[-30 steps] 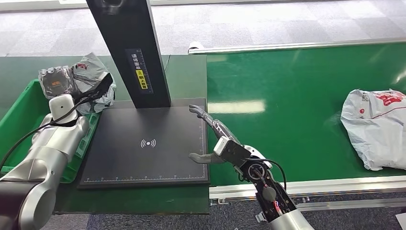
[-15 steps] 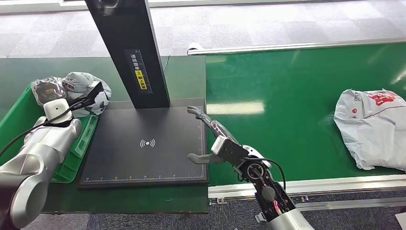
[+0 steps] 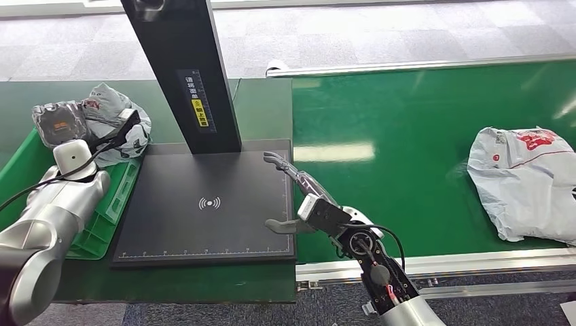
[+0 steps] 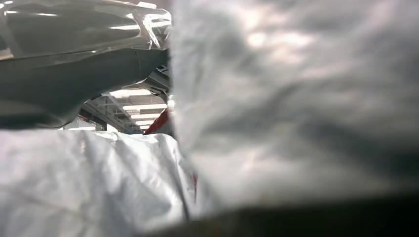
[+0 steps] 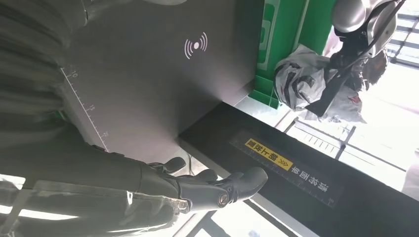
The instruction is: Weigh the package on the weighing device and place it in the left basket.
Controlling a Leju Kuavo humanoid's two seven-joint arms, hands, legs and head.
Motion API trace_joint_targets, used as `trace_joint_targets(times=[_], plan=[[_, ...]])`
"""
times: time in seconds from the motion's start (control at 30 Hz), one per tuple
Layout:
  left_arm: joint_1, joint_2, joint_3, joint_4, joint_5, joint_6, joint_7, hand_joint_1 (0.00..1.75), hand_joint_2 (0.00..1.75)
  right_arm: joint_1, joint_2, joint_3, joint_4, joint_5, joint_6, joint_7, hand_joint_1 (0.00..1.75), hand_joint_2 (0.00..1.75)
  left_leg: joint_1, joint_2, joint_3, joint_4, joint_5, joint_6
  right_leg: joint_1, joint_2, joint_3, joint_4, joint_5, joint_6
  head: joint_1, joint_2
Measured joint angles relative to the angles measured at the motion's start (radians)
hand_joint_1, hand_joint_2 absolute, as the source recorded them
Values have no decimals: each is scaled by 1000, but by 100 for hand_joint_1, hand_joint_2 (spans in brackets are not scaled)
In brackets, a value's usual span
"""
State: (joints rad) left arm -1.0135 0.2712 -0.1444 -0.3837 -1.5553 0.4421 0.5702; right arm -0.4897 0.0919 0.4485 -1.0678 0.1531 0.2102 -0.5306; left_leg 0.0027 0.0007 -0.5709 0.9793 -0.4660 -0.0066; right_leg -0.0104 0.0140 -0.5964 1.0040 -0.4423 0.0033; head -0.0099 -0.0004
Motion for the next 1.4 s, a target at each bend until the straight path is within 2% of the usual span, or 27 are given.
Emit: trace_joint_targets(times=[0.1,0.5,0.53,0.63,0.67,0.8,0.9,1.13,1.23,1.4], plan=[[-9,18,-29,2,0,-5,8,175,175,0,0,1,2,9,0,-2,0,175,0,0,0,0,0,0,0,0,0,0,0,0,0,0],[-70,88,-141,27,0,-180,56,175,175,-3,2,4,16,28,6,-2,0,175,1,1,-1,0,0,0,1,1,-1,0,0,0,0,0],[-70,93,-144,28,0,-185,58,169,175,-3,3,5,16,28,7,-2,0,175,1,1,-1,0,0,0,1,1,-1,0,0,0,0,0],[-71,106,-149,31,0,-186,60,38,175,-3,6,5,17,30,8,-2,0,175,1,1,-1,0,0,0,1,1,-1,0,0,0,0,0],[-71,110,-149,32,0,-183,61,0,175,-3,7,5,17,30,8,-2,0,175,1,1,-1,0,0,0,1,1,-1,0,0,0,0,0],[-71,129,-146,37,5,-145,56,0,175,-4,9,5,18,31,12,-1,0,175,1,0,-1,0,0,0,1,1,-1,0,0,0,0,0],[-70,133,-122,38,26,-86,18,0,175,-6,11,5,20,33,15,0,0,175,1,0,-1,0,0,0,1,0,-1,0,0,0,0,0],[-56,95,-6,17,140,165,-194,0,175,-6,10,6,20,34,14,7,0,175,0,0,-1,0,0,0,0,0,-1,0,0,0,0,0],[-34,70,58,-11,205,209,-279,0,175,-5,9,6,20,34,11,8,0,175,0,0,-1,0,0,0,0,0,-1,0,0,0,0,0],[18,40,150,-79,287,219,-368,0,175,2,4,6,20,39,5,6,0,175,0,0,-1,0,0,0,0,0,-1,0,0,0,0,0]])
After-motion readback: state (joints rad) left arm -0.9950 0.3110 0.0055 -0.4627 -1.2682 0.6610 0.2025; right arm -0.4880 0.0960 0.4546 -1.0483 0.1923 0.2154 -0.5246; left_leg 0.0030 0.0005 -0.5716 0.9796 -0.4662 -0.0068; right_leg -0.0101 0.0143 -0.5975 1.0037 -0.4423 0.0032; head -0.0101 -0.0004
